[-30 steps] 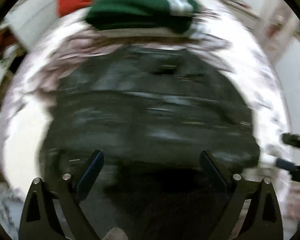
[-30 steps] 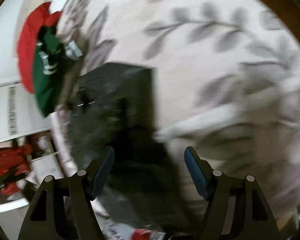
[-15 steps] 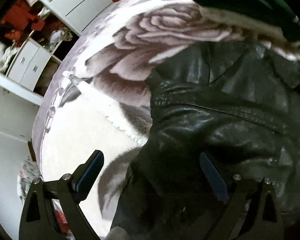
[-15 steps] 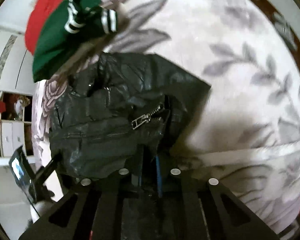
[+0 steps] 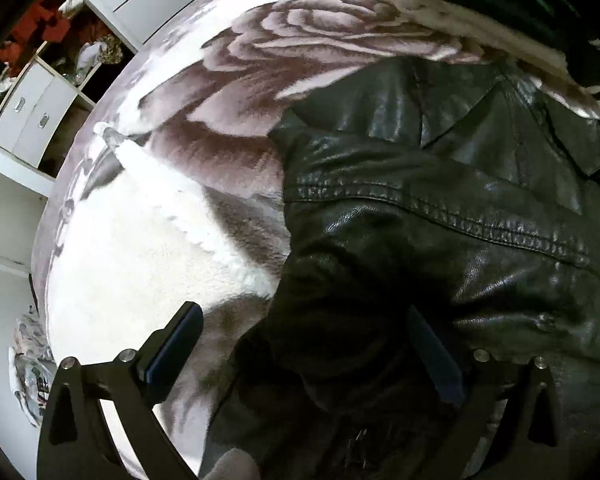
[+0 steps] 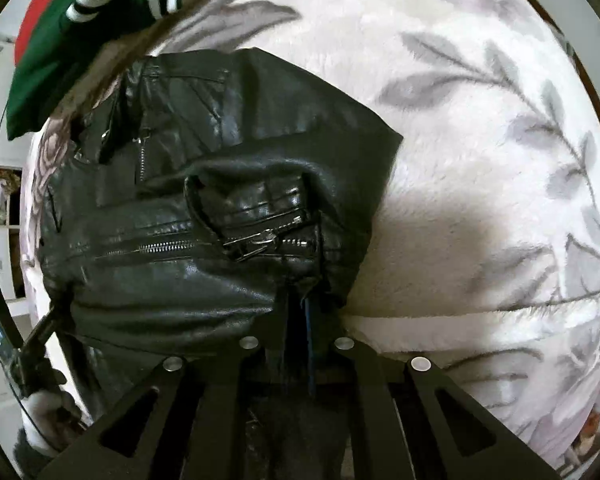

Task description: Fold large clothes

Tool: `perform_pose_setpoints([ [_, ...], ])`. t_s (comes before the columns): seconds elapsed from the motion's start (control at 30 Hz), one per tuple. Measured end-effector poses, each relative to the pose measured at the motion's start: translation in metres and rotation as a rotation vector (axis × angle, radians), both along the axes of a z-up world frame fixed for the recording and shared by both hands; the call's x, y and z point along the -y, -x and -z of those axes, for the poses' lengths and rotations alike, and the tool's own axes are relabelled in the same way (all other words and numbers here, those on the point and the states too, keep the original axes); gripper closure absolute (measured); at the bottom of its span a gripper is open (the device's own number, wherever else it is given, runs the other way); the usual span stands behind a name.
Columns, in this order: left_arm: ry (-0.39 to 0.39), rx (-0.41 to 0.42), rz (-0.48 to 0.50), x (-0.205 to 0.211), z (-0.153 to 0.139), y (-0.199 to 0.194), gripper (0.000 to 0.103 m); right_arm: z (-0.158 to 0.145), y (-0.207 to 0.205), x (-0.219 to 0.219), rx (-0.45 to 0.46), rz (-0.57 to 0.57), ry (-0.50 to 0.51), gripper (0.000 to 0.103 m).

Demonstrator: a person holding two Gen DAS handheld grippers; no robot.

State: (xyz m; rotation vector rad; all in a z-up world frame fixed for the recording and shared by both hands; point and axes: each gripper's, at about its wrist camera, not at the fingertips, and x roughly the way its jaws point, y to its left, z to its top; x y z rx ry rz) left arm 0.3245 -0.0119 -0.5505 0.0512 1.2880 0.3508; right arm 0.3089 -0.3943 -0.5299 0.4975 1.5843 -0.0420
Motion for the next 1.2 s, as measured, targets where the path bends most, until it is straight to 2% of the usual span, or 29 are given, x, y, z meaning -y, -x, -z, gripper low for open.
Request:
perform_pose_setpoints([
  [0.07, -0.013, 0.023, 0.009, -0.001, -0.014, 0.001, 0.000, -0.015, -0.001, 0.007, -0.021, 0.045, -0.012, 0.086],
  [0.13, -0.023, 0.053, 0.020, -0.002, -0.026, 0.003, 0.000, -0.047, 0.001, 0.009, 0.045, 0.090, 0.010, 0.076],
  [0.23, -0.066, 0.020, 0.047, -0.004, -0.015, -0.007, 0.000, -0.073, -0.009, -0.014, 0.121, 0.064, -0.015, 0.076],
  [0.3, -0.047, -0.005, 0.058, -0.011, 0.001, -0.015, 0.000, -0.066, -0.020, -0.041, 0.118, 0.012, -0.076, 0.076],
  [0.4, -0.013, 0.012, 0.061, -0.017, 0.005, -0.021, 0.000, -0.028, -0.037, -0.079, 0.074, -0.020, -0.125, 0.076],
  [0.47, -0.013, 0.015, 0.070, -0.018, 0.006, -0.023, 0.000, 0.010, -0.045, -0.096, 0.000, -0.012, -0.115, 0.076],
  [0.57, 0.027, 0.024, 0.072, -0.024, 0.010, -0.024, 0.000, 0.036, -0.051, -0.104, -0.031, -0.005, -0.065, 0.079],
  [0.67, 0.042, 0.006, 0.080, -0.026, -0.001, -0.026, 0.000, 0.019, -0.054, -0.105, -0.062, -0.017, -0.055, 0.079],
  [0.73, 0.050, 0.016, 0.090, -0.027, -0.020, -0.033, 0.000, 0.000, -0.056, -0.100, -0.037, -0.016, -0.114, 0.078],
  [0.77, 0.067, 0.026, 0.091, -0.027, -0.026, -0.037, 0.000, -0.009, -0.058, -0.093, -0.017, -0.001, -0.141, 0.073],
  [0.8, 0.101, 0.043, 0.091, -0.027, -0.036, -0.047, 0.000, -0.016, -0.063, -0.086, -0.007, 0.012, -0.153, 0.066],
  [0.83, 0.133, 0.052, 0.092, -0.026, -0.040, -0.057, 0.000, -0.020, -0.069, -0.079, 0.003, 0.037, -0.182, 0.063],
  [0.93, 0.244, 0.038, 0.096, -0.013, -0.037, -0.106, 0.000, -0.016, -0.096, -0.065, 0.010, 0.135, -0.263, 0.063],
  [1.0, 0.273, 0.031, 0.116, 0.004, -0.026, -0.144, 0.000, -0.007, -0.121, -0.061, 0.038, 0.185, -0.285, 0.063],
  [1.07, 0.244, 0.007, 0.160, 0.025, -0.012, -0.173, 0.000, 0.005, -0.138, -0.057, 0.037, 0.231, -0.303, 0.063],
  [1.17, 0.128, -0.026, 0.234, 0.057, 0.011, -0.206, 0.000, 0.029, -0.154, -0.049, 0.037, 0.363, -0.368, 0.063],
  [1.2, 0.081, -0.036, 0.262, 0.067, 0.020, -0.212, 0.000, 0.035, -0.159, -0.048, 0.025, 0.387, -0.355, 0.066],
])
